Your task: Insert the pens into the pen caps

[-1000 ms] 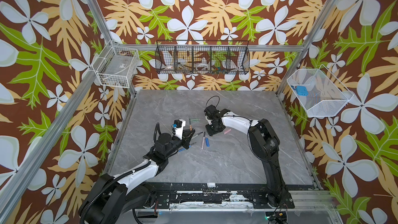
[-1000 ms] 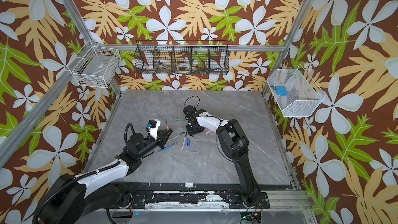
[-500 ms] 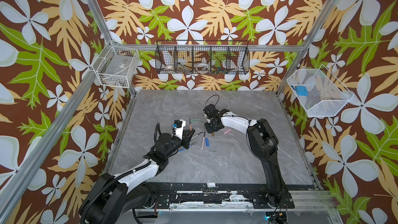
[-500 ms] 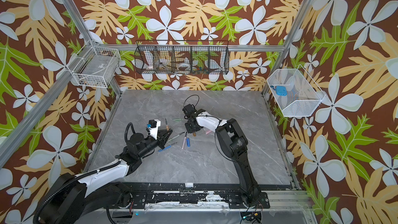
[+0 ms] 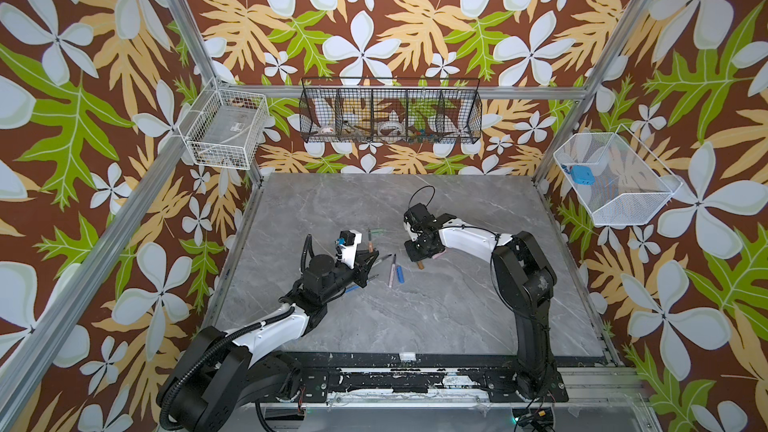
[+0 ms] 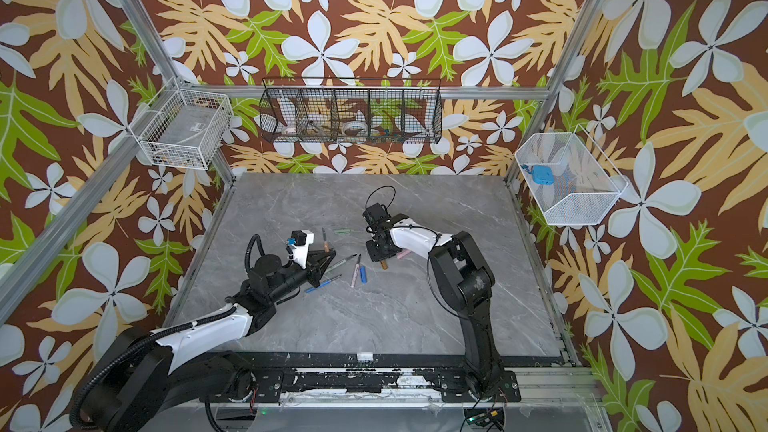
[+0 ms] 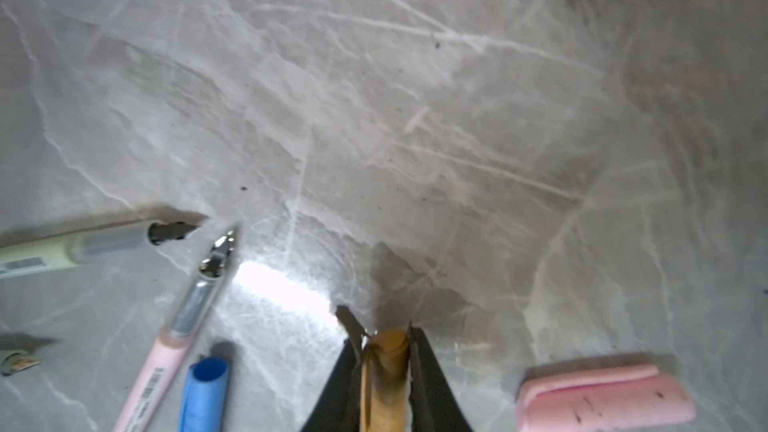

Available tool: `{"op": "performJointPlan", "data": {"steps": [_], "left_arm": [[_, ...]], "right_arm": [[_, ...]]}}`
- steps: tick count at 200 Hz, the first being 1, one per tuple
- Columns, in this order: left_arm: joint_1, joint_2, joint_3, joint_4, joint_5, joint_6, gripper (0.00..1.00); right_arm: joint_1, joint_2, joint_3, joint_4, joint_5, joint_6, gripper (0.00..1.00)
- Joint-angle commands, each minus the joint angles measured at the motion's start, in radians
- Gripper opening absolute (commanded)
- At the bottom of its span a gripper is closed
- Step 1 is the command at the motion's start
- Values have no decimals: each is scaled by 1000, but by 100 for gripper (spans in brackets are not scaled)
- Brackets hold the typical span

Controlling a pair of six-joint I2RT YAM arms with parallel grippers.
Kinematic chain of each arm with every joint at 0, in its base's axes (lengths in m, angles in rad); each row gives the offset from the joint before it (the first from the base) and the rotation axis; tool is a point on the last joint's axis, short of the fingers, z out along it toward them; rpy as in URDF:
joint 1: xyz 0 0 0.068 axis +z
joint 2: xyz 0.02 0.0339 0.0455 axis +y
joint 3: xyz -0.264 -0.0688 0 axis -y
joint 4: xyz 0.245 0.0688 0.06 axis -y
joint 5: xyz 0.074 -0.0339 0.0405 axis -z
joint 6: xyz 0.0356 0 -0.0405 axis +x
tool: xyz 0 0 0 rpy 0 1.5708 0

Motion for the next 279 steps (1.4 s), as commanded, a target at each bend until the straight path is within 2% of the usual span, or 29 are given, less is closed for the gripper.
{"op": "performJointPlan", "data": {"steps": [1, 17, 33, 49, 121, 168, 235, 279], "left_arm": [[-5, 1, 10, 23, 12, 4, 0], [-5, 1, 10, 20, 10, 6, 0], [-7, 0, 13, 14, 10, 8, 0], [-7, 0, 14, 9, 10, 9, 0], [-10, 4, 18, 8, 13, 9, 0], [-10, 0, 19, 2, 11, 12, 0], [-11, -9, 17, -4, 7, 16, 0], [-14, 0, 21, 0, 14, 11, 0]], "right_arm": [[2, 6, 2, 1, -18, 4, 22], [2, 17, 11, -8, -23, -1, 27], [2, 24, 24, -28, -26, -12, 37], [2, 23, 42, -57, -32, -30, 44], [3, 79, 119, -273, -37, -210, 47], [8, 108, 151, -286, -13, -204, 44], [6, 137, 169, -296, 7, -218, 25], [6, 49, 100, -186, -33, -204, 17]]}}
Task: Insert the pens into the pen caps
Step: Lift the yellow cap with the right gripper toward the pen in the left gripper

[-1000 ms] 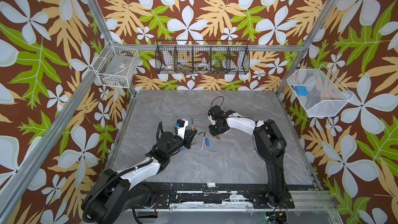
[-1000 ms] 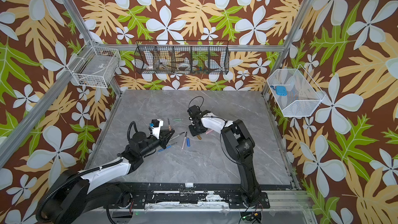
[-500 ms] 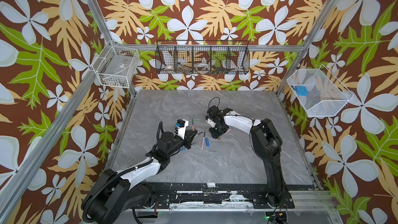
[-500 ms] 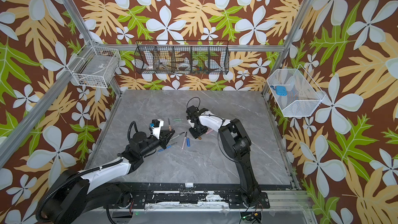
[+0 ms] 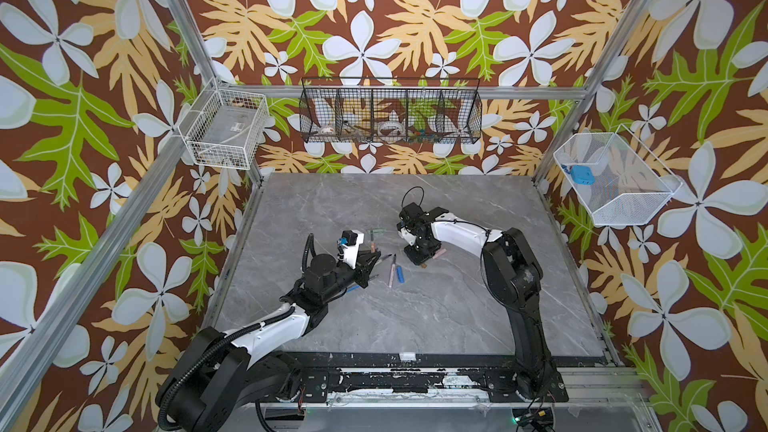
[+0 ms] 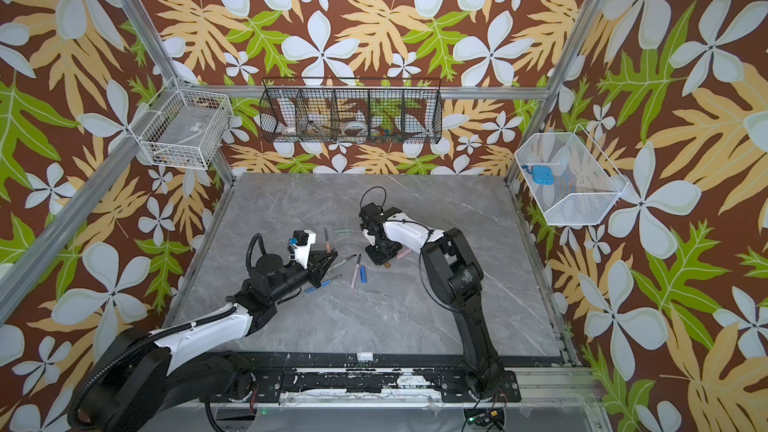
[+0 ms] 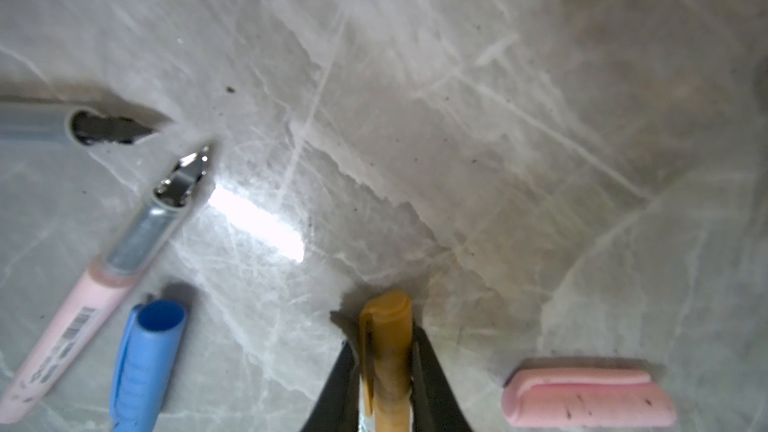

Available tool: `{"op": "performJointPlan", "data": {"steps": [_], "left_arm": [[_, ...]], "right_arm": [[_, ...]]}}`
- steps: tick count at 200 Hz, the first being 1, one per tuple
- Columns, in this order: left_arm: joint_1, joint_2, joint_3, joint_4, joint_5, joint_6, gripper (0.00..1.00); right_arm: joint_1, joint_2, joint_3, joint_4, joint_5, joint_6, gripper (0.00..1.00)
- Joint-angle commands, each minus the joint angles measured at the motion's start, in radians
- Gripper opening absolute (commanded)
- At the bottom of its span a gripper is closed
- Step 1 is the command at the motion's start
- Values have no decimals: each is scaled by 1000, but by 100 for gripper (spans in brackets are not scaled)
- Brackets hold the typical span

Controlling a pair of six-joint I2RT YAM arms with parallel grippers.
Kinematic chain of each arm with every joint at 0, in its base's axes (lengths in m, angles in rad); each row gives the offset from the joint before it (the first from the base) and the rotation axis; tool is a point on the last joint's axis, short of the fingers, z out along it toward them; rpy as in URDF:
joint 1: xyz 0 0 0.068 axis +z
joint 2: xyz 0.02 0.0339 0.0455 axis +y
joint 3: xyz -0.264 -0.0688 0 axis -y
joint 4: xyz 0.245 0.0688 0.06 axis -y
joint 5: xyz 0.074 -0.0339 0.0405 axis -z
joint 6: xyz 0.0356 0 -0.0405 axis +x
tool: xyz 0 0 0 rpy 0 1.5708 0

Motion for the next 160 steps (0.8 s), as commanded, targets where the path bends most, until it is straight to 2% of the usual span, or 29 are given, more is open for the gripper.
{"op": "performJointPlan", "data": {"steps": [1, 54, 94, 160], "left_arm": [[-3, 7, 10, 24, 11, 5, 0], [-27, 53, 26, 40, 25, 0, 0], [-61, 94, 45, 39, 24, 5, 0], [-91, 178, 77, 76, 75, -32, 0]], "right_arm": [[0, -46, -53, 51, -39, 10, 17], [-24, -312, -340, 364, -95, 96, 16], [-69, -481, -544, 617, -217, 195, 16], [-85, -668, -757, 946, -371, 319, 16]]}}
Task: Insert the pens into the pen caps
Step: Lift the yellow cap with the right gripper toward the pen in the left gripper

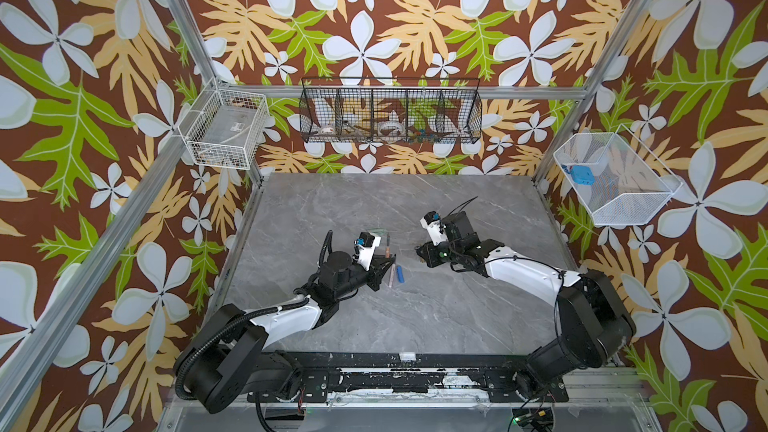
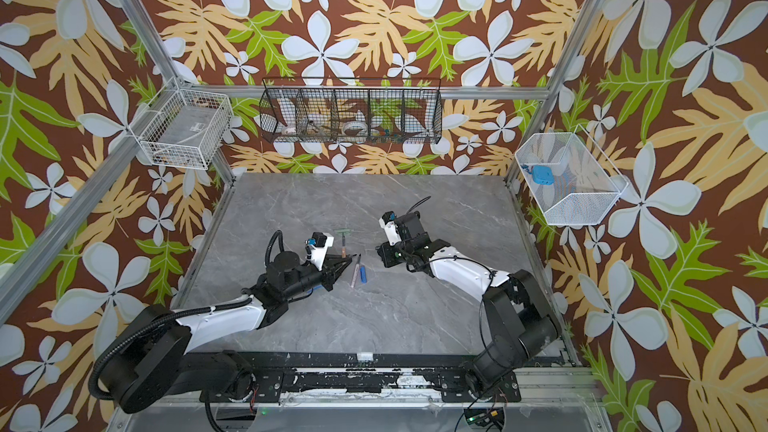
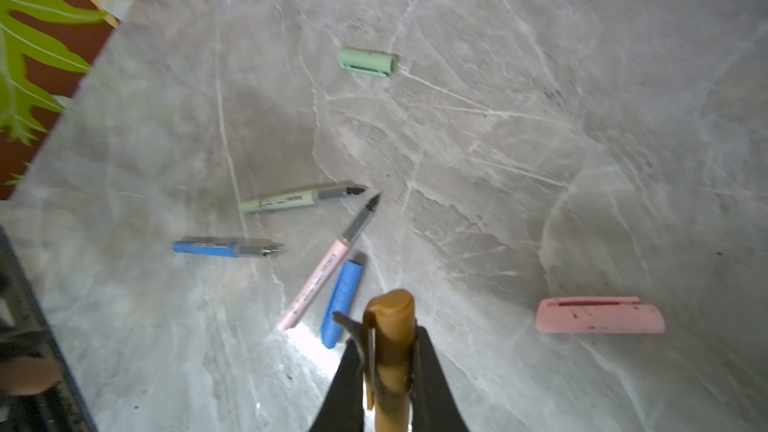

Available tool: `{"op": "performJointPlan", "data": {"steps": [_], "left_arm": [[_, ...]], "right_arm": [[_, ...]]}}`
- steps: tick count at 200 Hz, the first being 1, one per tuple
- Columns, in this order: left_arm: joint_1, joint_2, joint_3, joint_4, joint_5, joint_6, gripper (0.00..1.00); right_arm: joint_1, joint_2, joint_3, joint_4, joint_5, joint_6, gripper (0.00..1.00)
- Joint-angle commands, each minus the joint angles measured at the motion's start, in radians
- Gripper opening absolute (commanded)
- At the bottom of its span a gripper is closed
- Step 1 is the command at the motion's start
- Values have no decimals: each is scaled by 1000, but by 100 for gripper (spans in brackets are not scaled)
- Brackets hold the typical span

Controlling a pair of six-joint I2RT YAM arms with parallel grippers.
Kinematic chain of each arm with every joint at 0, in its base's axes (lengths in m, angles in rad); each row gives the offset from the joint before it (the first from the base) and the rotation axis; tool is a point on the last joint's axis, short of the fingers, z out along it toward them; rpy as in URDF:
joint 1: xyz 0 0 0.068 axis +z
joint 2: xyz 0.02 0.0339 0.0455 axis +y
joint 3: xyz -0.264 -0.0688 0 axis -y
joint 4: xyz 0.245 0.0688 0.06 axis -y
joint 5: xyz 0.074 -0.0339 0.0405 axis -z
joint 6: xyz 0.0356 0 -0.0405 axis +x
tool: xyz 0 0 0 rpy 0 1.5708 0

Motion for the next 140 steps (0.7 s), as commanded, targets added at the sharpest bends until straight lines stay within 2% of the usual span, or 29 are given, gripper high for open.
{"op": "performJointPlan", "data": {"steps": [1, 66, 140], "left_arm": [[-4, 20, 10, 58, 39, -27, 0], [-21, 76, 41, 58, 76, -35, 0], [-44, 97, 64, 35, 82, -25, 0]], "right_arm": [[-7, -50, -51, 182, -77, 70, 16], [-11, -189, -140, 313, -117, 128, 17], [-12, -222, -119, 395, -166, 222, 18]]}}
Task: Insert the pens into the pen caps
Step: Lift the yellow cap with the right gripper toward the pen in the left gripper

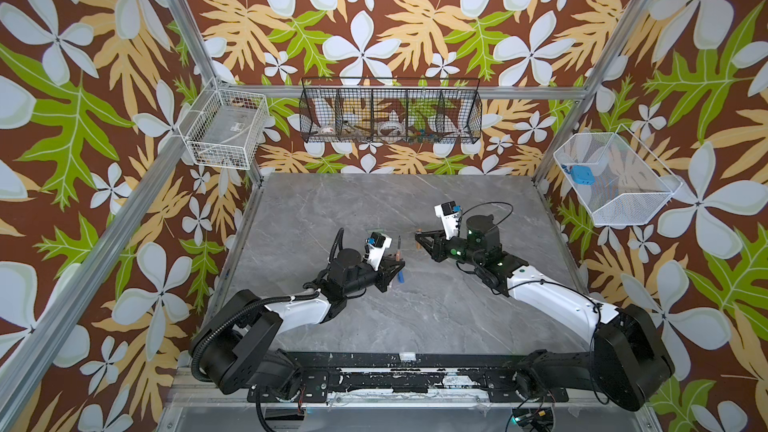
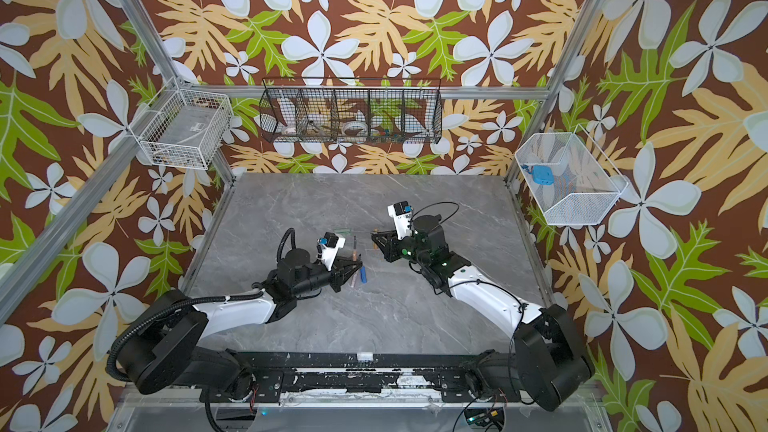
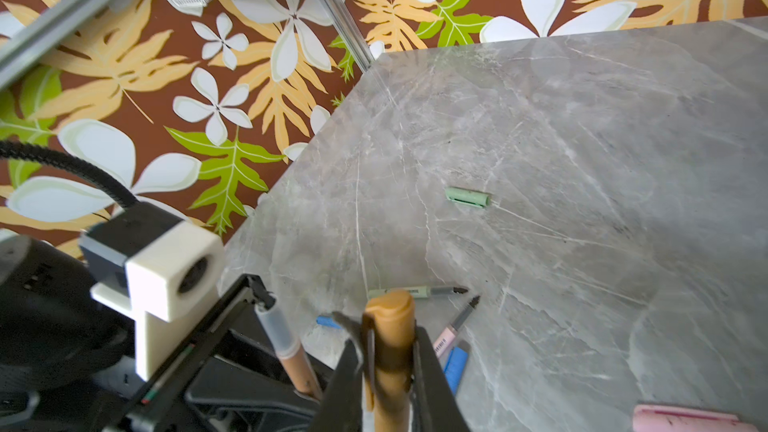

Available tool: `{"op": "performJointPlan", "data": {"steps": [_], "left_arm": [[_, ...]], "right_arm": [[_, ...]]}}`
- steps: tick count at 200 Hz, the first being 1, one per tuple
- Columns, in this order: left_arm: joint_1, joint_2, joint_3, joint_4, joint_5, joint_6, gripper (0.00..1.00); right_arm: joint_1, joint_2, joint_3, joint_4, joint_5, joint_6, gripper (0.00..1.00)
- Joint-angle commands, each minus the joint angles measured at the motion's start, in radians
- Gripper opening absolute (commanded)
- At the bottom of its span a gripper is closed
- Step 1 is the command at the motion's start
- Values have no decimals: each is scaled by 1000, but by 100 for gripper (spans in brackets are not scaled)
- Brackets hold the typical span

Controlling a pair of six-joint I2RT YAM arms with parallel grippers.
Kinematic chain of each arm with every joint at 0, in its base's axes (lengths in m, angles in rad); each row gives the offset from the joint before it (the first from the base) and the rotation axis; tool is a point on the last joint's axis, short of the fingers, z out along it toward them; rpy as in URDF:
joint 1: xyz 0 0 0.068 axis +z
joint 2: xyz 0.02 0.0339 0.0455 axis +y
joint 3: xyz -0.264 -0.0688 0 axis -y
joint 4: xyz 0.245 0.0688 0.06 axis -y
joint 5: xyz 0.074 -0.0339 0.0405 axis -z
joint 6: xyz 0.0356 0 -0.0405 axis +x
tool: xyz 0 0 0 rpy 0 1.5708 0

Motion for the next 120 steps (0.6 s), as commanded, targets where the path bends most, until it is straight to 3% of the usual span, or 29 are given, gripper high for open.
{"op": "performJointPlan", "data": {"steps": [1, 120], "left_arm": [[-5, 0, 9, 15, 12, 6, 0], [-19, 12, 28, -13, 16, 19, 0]], "right_arm": [[0, -6, 15, 64, -28, 48, 18], [2, 65, 82, 200, -117, 103, 20]]}}
